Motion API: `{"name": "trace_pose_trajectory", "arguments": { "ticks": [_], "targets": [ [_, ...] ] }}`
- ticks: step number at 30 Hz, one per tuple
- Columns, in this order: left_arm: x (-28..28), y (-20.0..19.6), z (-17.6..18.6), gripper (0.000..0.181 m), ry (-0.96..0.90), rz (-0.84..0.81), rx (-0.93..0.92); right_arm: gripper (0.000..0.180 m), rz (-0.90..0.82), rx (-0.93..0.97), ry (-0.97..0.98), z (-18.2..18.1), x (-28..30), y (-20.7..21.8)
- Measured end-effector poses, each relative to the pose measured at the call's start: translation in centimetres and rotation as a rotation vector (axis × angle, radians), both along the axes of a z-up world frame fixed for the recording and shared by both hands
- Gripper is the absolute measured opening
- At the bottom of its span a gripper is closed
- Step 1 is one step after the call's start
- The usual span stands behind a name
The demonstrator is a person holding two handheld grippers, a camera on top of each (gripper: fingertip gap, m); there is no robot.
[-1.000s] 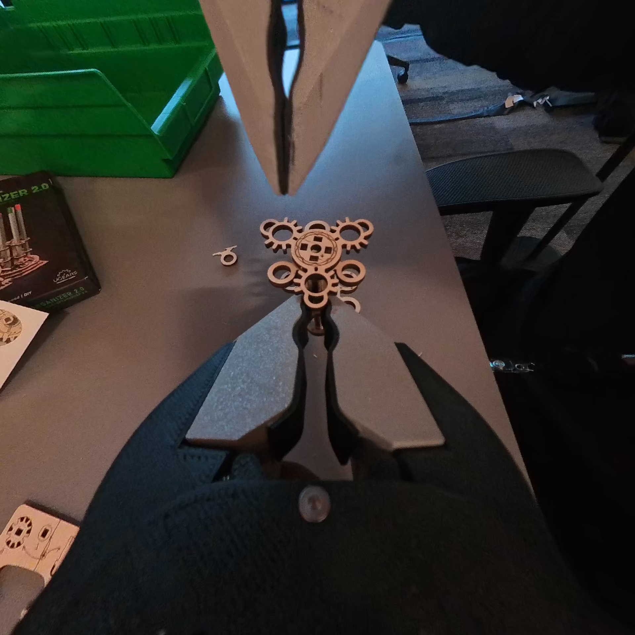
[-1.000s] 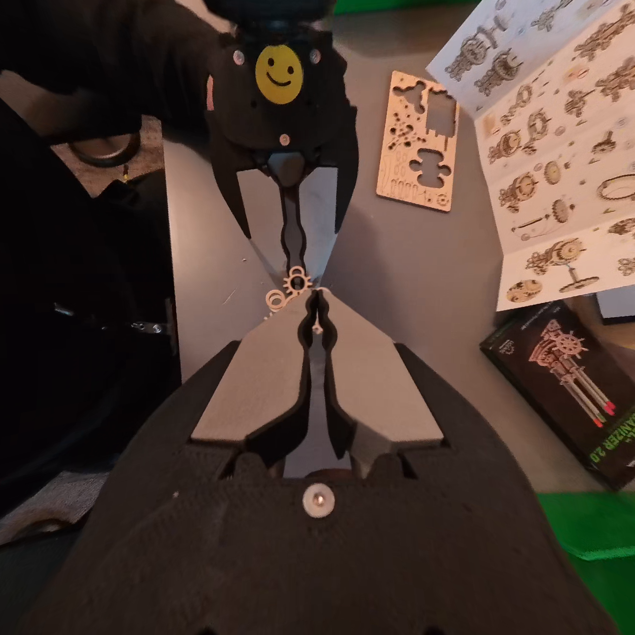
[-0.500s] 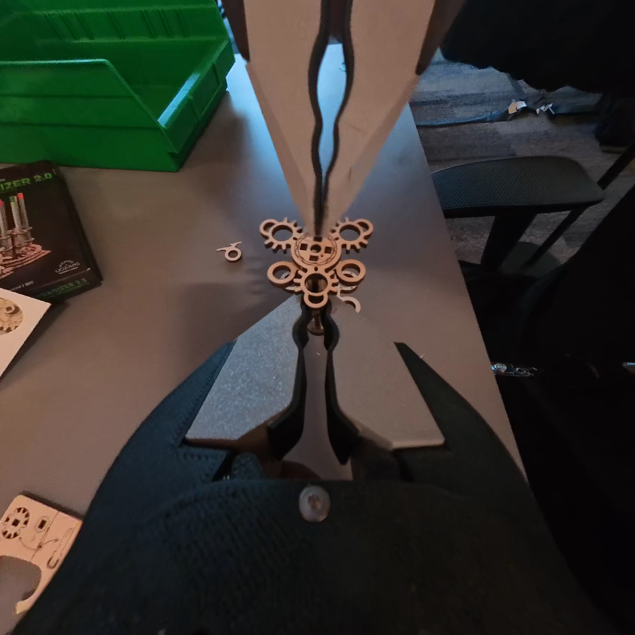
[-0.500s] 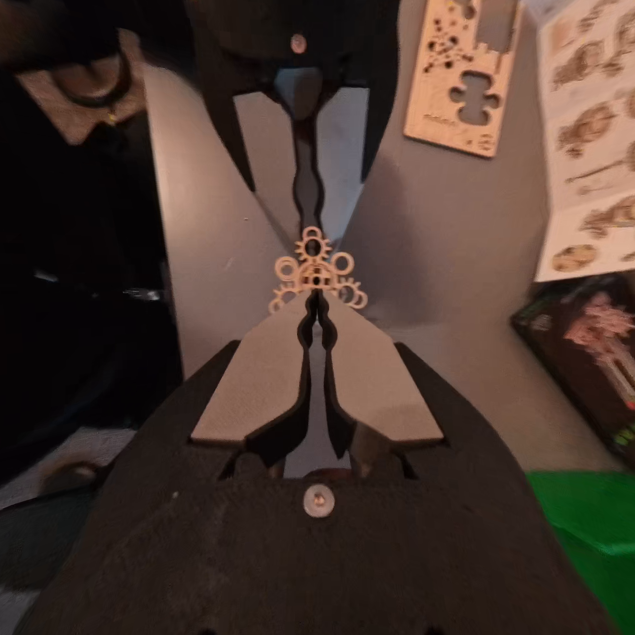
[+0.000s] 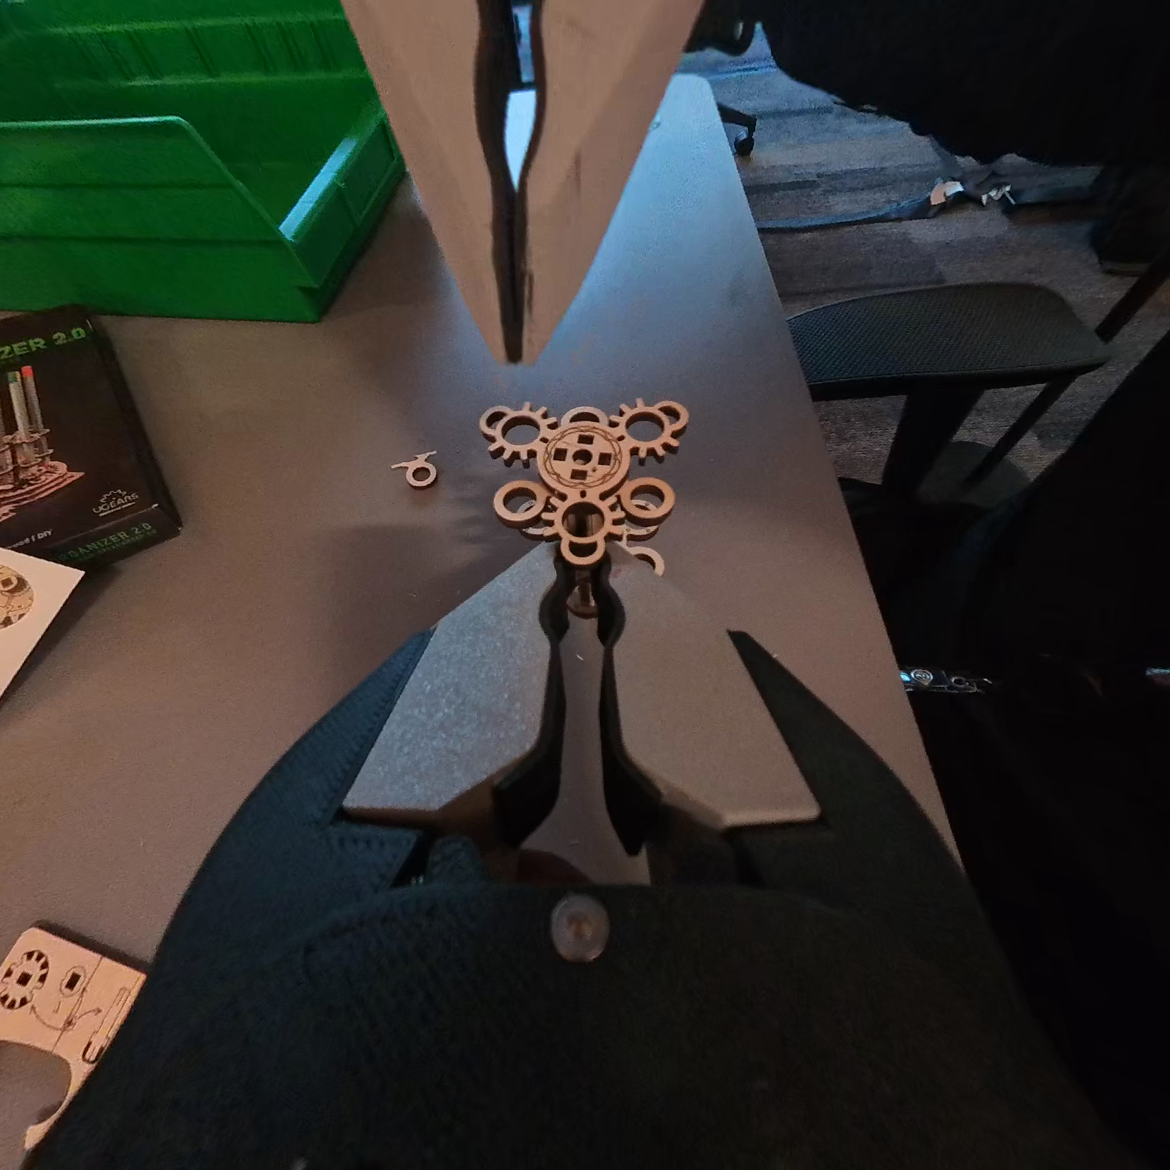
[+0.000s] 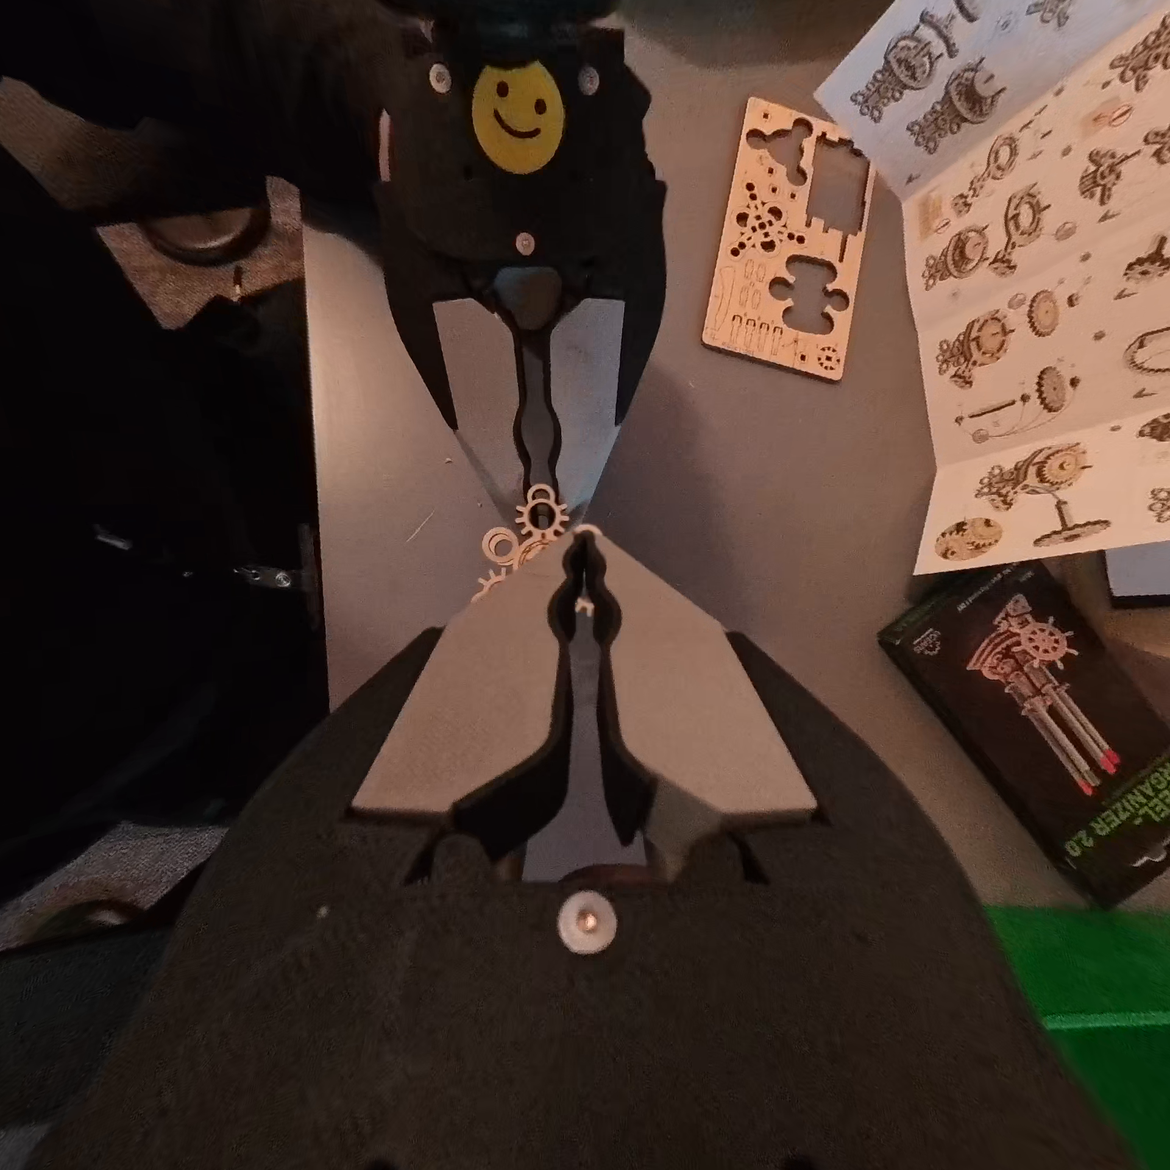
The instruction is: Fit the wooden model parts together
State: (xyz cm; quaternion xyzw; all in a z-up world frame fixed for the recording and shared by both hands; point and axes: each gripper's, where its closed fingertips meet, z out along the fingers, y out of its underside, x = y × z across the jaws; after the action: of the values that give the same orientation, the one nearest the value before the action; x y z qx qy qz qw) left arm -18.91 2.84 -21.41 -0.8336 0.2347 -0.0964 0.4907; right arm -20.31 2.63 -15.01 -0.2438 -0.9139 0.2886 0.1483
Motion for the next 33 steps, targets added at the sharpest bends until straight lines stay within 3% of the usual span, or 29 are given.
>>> {"name": "trace_pose_trajectory", "arguments": {
  "ticks": [5, 10, 14, 20, 25, 30, 33],
  "targets": [
    [-0.3, 0.0, 0.0, 0.001, 0.008, 0.01, 0.0, 0.0, 0.016, 0.085, -0.081, -3.2, 0.5, 0.2],
    [-0.1, 0.0, 0.0, 0.001, 0.006, 0.004, 0.002, 0.0, 0.024, 0.04, -0.032, -0.5, 0.3, -0.1],
    [-0.1, 0.0, 0.0, 0.001, 0.004, 0.005, 0.001, 0.0, 0.037, 0.103, -0.11, -3.0, 0.7, 0.2],
    [0.0, 0.0, 0.0, 0.001, 0.01, 0.003, 0.003, 0.0, 0.027, 0.066, -0.036, -0.1, 0.1, 0.2],
    [-0.3, 0.1, 0.0, 0.001, 0.011, 0.017, 0.001, 0.0, 0.026, 0.119, -0.116, -3.0, 0.2, 0.5],
    [0.1, 0.0, 0.0, 0.001, 0.009, 0.0, 0.002, 0.0, 0.044, 0.063, -0.058, 0.3, 0.3, 0.0],
    [0.1, 0.1, 0.0, 0.001, 0.005, -0.001, 0.0, 0.0, 0.055, 0.106, -0.097, -0.9, 0.6, -0.2]
  ]
}}
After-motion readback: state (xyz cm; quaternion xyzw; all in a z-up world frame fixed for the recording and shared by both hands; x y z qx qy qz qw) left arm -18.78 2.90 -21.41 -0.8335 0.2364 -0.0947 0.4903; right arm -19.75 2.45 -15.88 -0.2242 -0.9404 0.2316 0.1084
